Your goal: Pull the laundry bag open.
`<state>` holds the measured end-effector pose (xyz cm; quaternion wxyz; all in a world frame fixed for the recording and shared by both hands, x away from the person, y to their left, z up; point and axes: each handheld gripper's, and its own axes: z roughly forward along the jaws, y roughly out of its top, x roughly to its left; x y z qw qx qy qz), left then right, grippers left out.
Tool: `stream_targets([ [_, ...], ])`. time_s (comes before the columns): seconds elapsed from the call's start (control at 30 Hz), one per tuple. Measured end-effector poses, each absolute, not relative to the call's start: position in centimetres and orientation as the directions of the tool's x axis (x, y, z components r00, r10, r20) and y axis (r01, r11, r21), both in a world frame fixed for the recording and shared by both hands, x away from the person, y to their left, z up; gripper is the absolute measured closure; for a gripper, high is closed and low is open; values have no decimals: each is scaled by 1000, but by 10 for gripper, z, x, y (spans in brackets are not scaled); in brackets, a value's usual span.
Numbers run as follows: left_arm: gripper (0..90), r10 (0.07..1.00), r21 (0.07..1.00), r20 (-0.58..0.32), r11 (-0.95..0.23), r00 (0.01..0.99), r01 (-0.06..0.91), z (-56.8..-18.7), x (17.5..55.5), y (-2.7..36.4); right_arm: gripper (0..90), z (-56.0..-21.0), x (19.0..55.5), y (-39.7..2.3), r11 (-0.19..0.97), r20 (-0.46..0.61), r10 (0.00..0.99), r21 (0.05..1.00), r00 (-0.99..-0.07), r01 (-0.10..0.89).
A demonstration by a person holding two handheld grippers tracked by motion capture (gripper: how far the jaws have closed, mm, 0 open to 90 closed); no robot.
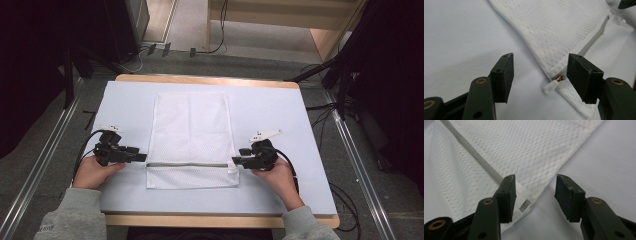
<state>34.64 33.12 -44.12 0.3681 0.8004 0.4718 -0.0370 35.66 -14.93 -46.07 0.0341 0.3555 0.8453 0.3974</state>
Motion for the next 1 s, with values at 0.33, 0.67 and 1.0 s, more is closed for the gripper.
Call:
stream_targets([
  [0.33,359,784,592,-347,-242,514,769,-439,347,344,413,-461,364,-171,382,215,689,704,-692,599],
  [0.67,338,823,606,-298,-229,484,762,-440,348,352,384,-465,374,-195,321,221,754,696,-618,642],
  [1.0,291,853,603,-272,-209,445,770,-443,350,358,364,-468,377,-204,305,218,777,691,-591,656],
])
